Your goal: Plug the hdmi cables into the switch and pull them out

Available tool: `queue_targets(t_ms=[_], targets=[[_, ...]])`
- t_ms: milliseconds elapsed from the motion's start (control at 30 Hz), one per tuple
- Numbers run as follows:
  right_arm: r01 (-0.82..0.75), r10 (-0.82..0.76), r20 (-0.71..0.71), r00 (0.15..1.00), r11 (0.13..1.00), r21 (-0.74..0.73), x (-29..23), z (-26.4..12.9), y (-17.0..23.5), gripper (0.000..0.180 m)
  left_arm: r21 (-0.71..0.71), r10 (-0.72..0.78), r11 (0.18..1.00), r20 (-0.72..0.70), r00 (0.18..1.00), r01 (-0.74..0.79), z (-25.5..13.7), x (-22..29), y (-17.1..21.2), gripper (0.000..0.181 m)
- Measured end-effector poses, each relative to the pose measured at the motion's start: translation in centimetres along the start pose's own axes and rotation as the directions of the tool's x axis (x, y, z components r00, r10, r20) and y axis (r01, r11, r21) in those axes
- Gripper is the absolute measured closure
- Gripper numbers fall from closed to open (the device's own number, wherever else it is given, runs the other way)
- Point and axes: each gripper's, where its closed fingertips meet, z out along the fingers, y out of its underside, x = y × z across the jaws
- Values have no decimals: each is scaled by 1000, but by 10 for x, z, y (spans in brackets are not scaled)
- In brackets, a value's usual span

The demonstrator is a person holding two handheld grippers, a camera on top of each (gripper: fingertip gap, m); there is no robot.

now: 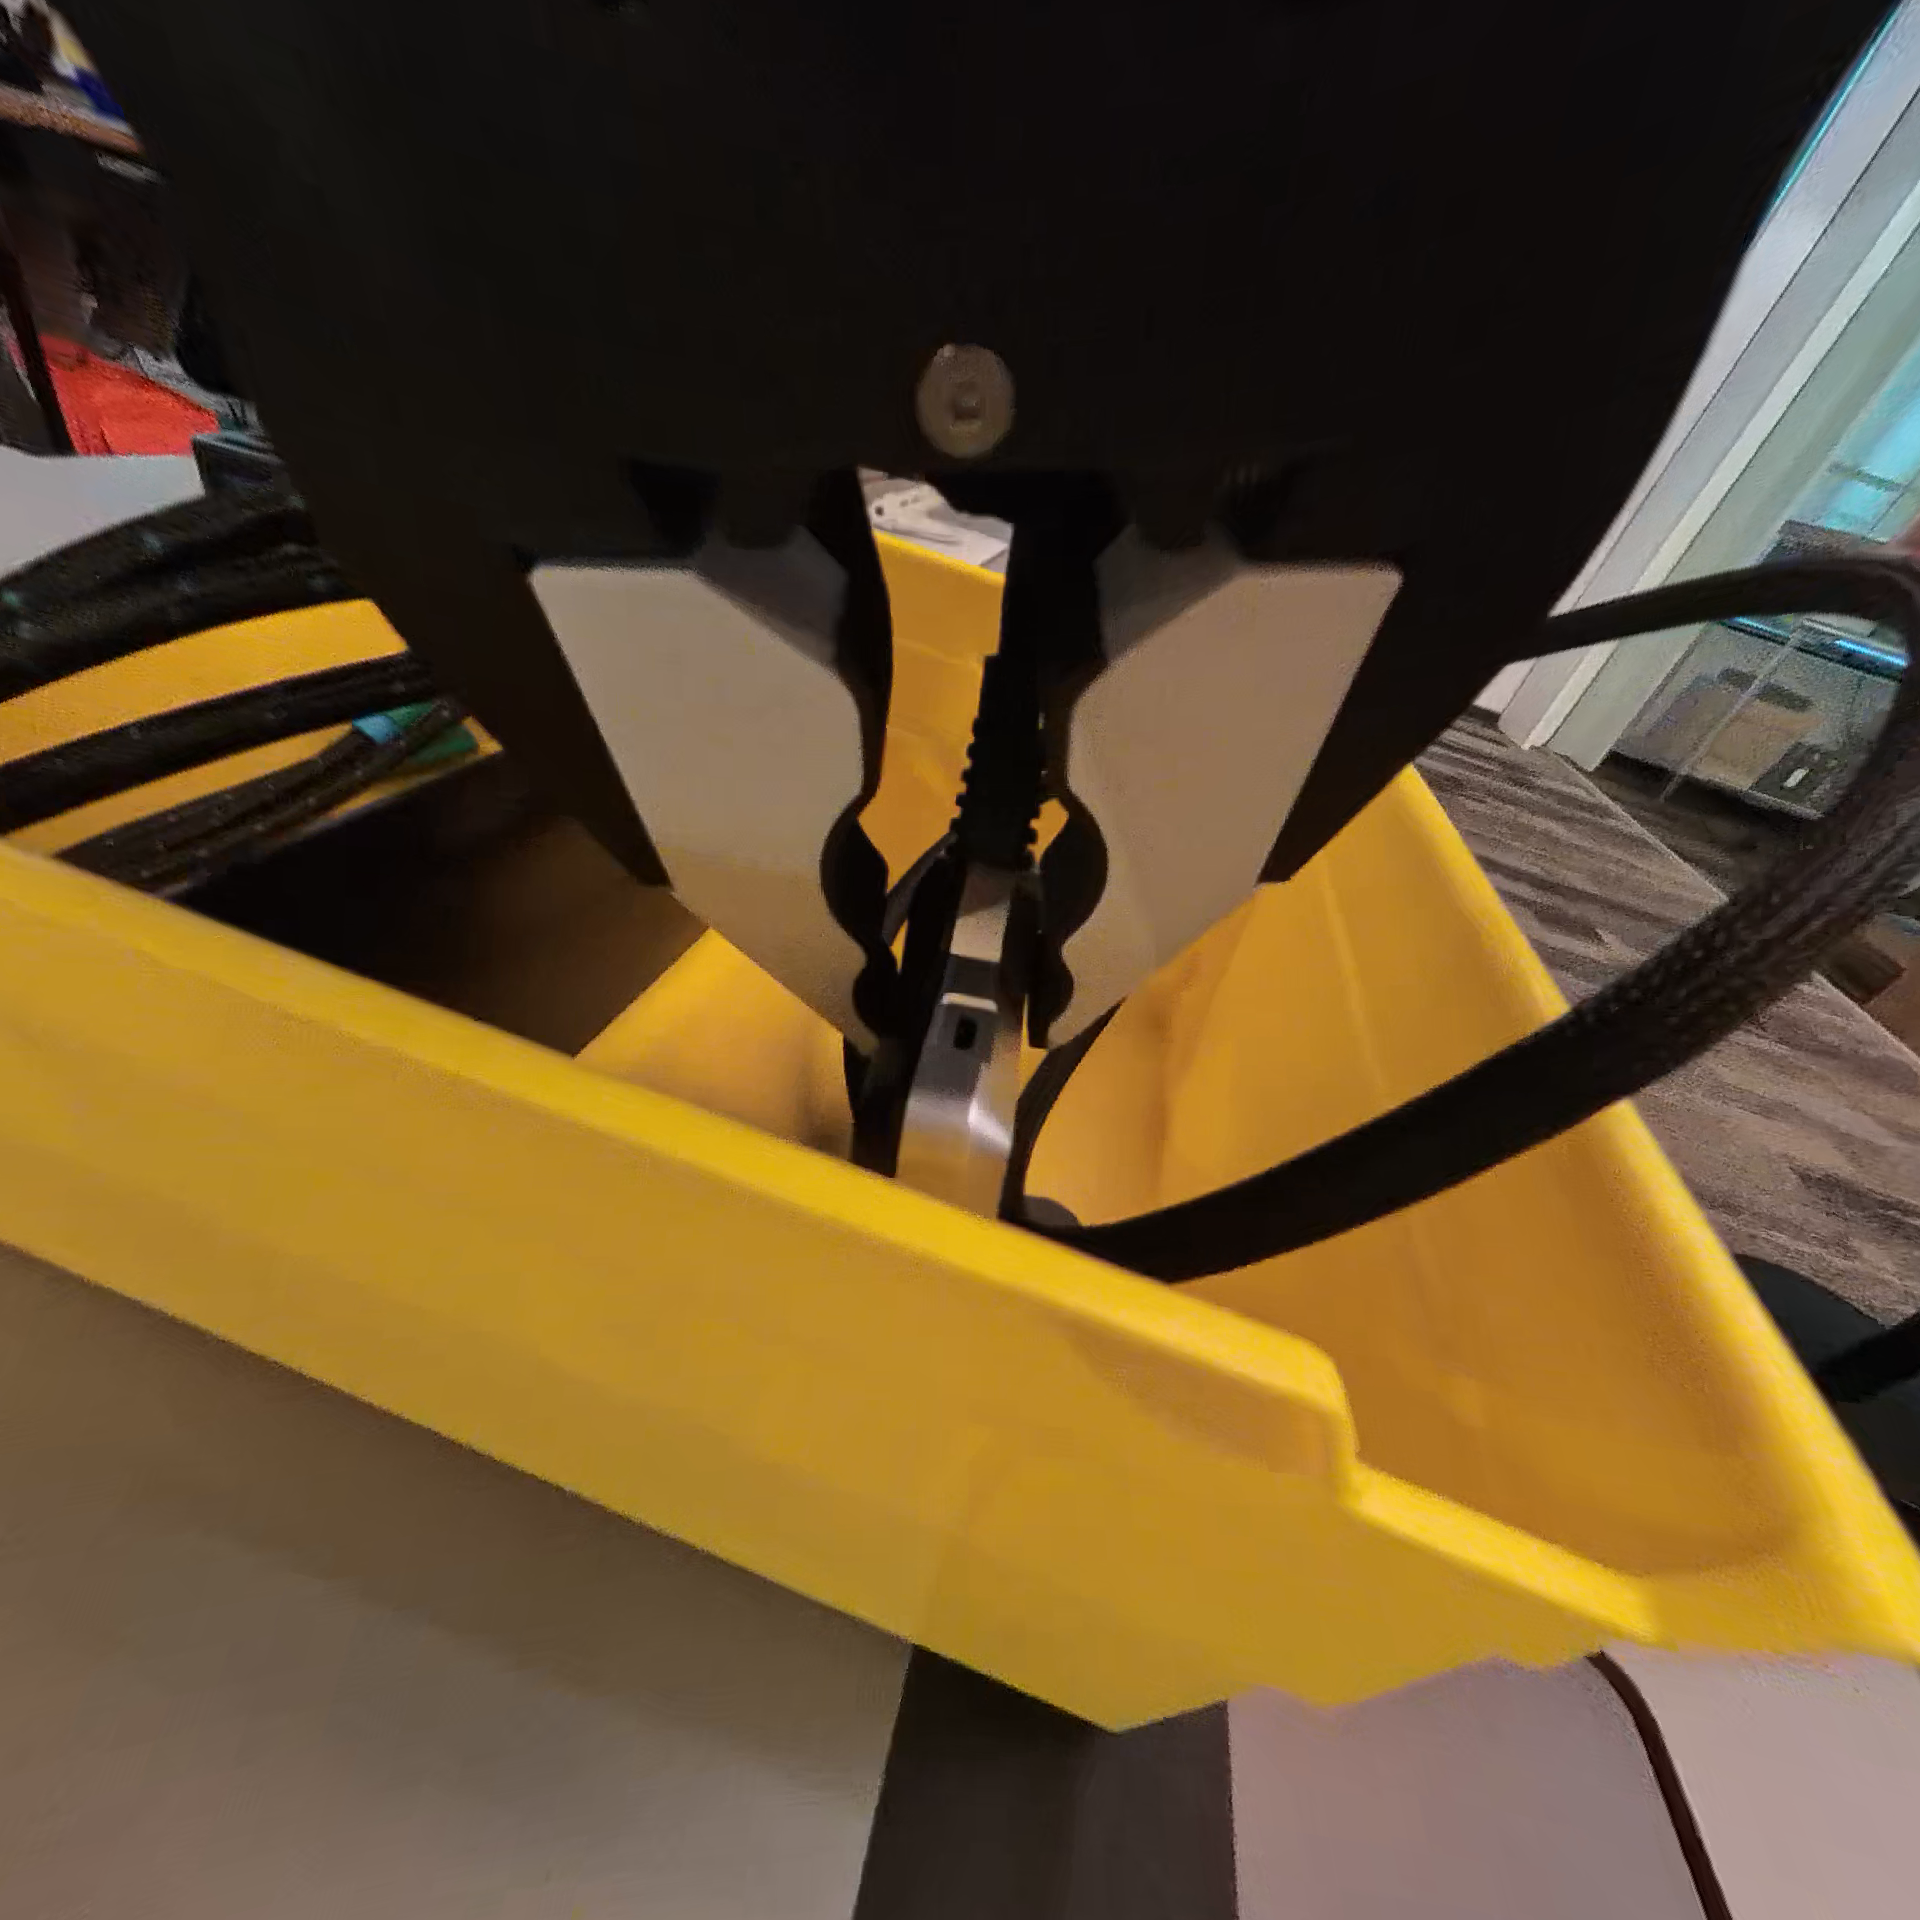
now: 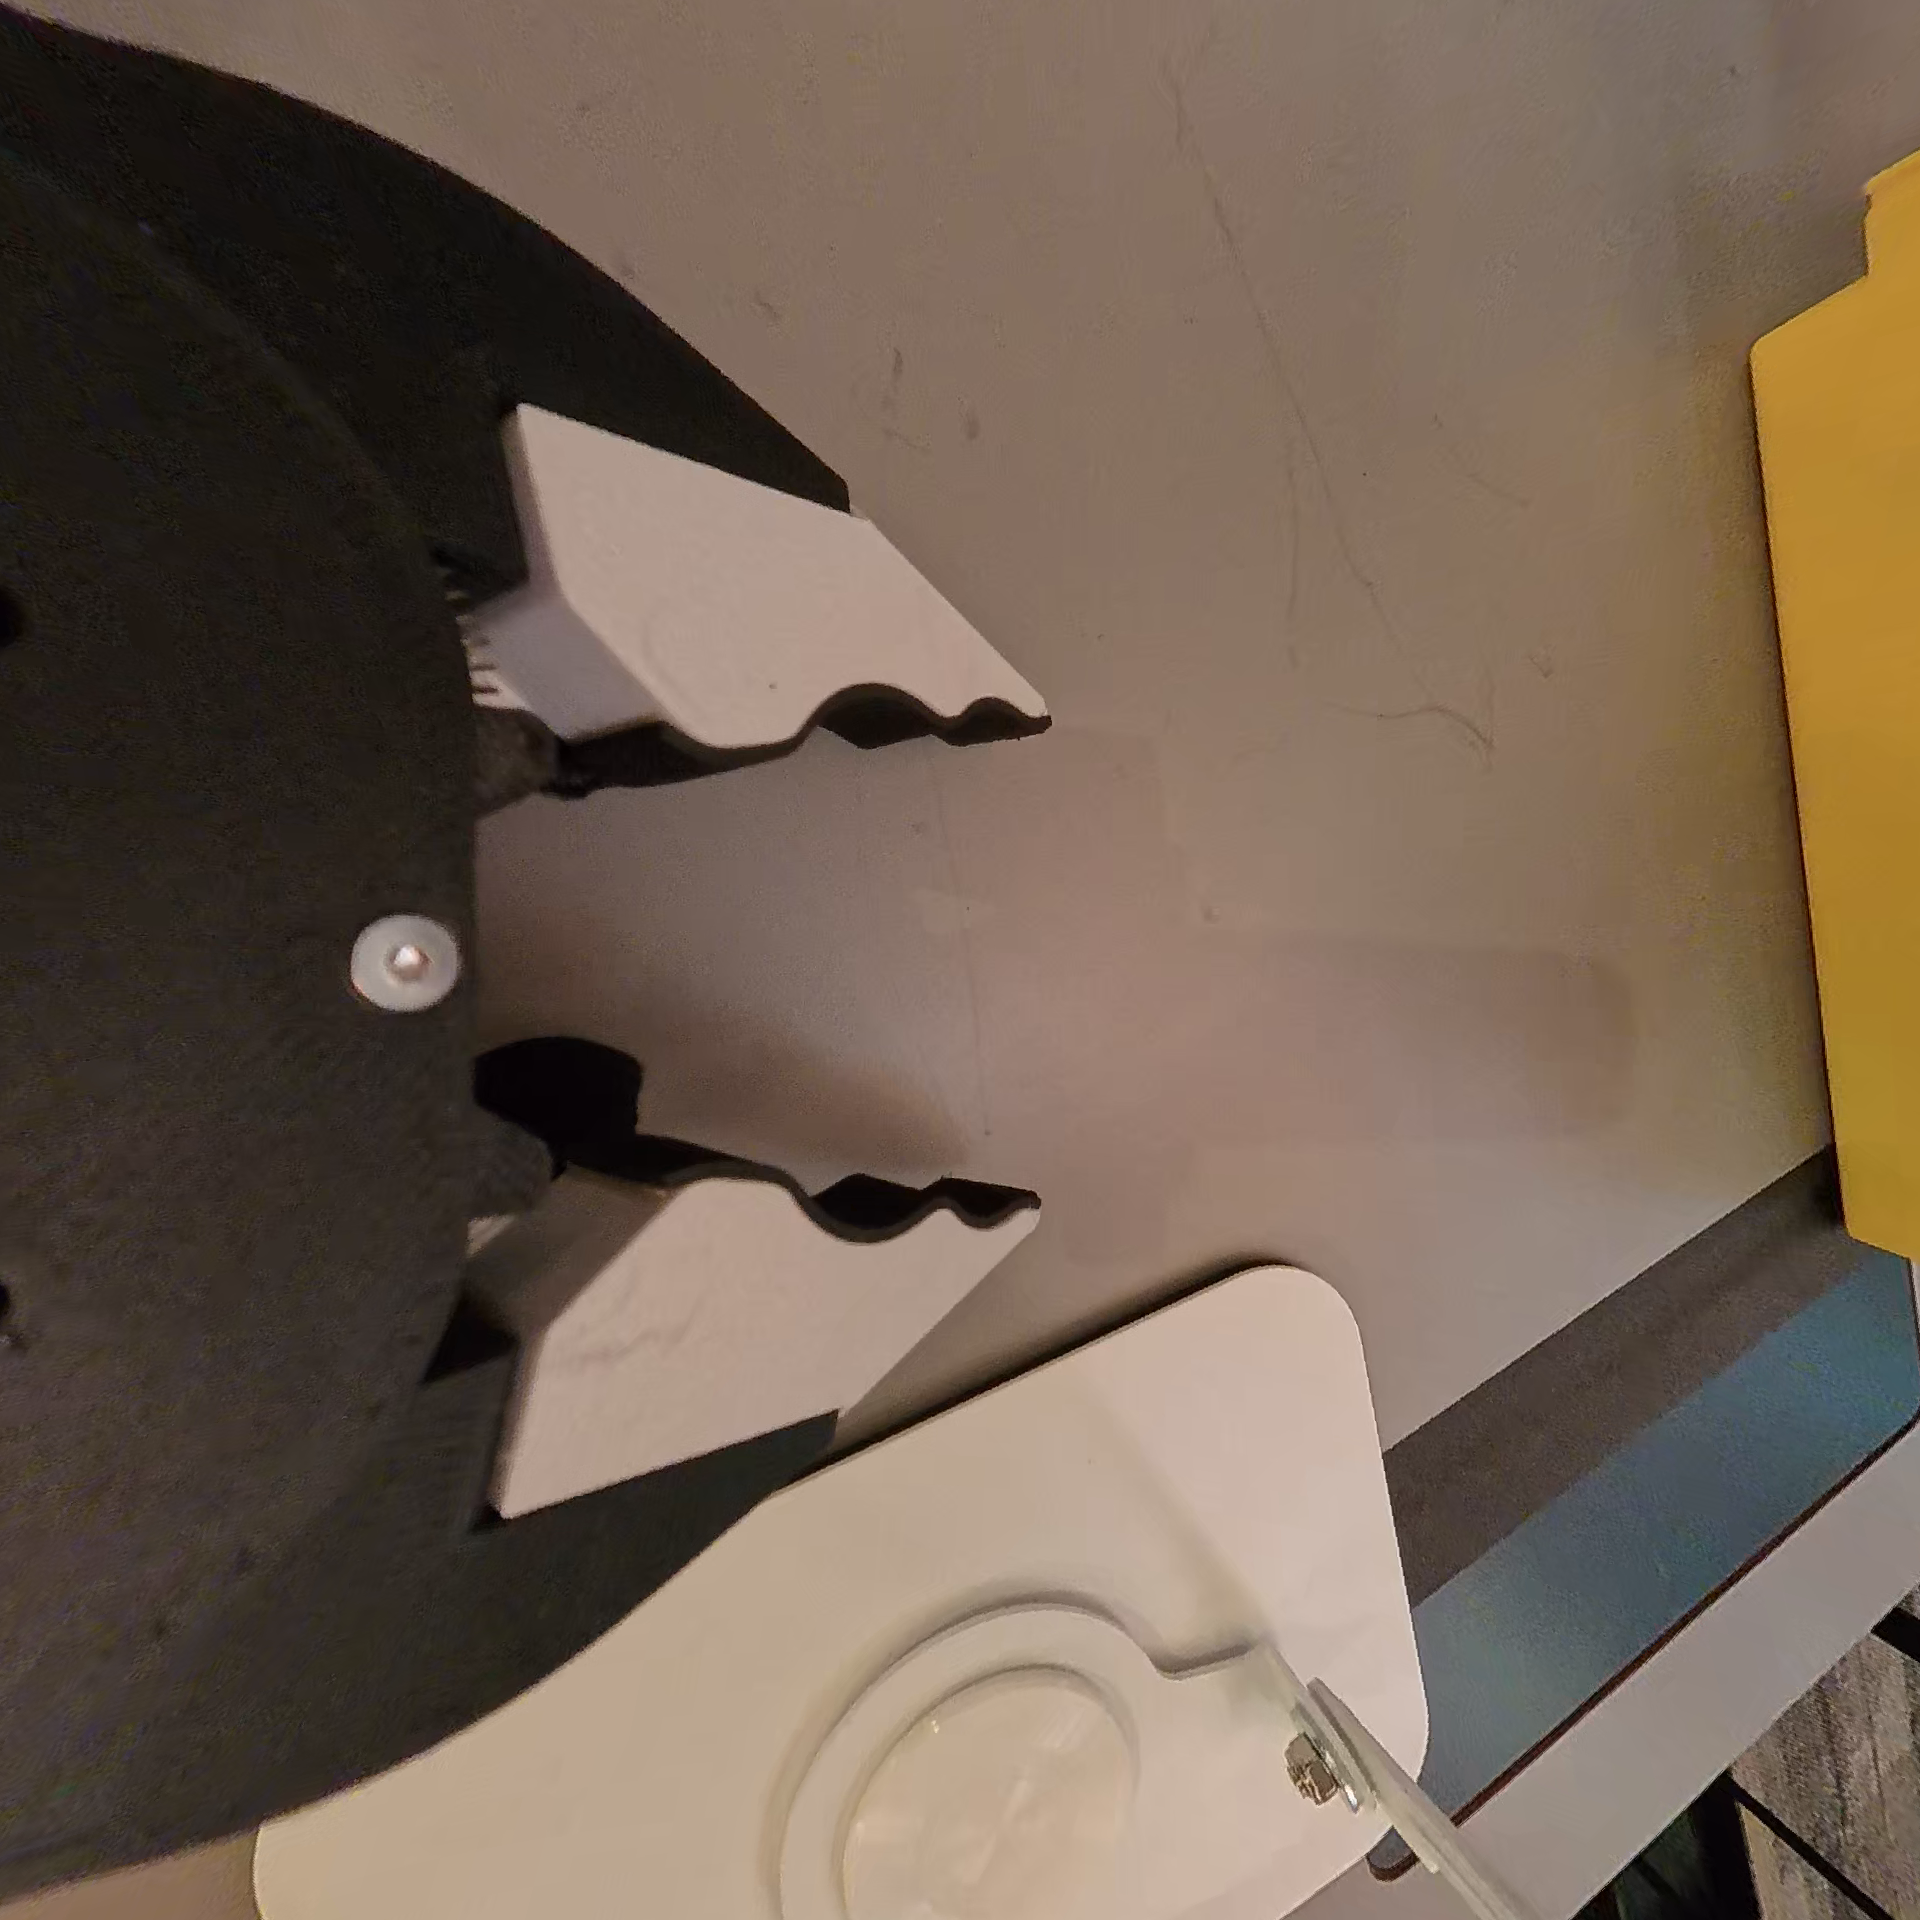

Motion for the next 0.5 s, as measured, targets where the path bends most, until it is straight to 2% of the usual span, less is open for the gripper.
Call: queue_targets(t_ms=[133,200,500], targets=[[-2,2,2,1000,1000,1,0,0,0,96,-26,25,999,-25,999,-25,-7,4,9,160],[-1,1,2,1000,1000,1,0,0,0,96,5,7,1000,-5,1000,-7,-16,-1,13,160],[0,0,1,1000,1000,0,0,0,0,96,156,-113,984,170,979,87,-95,-27,51,161]])
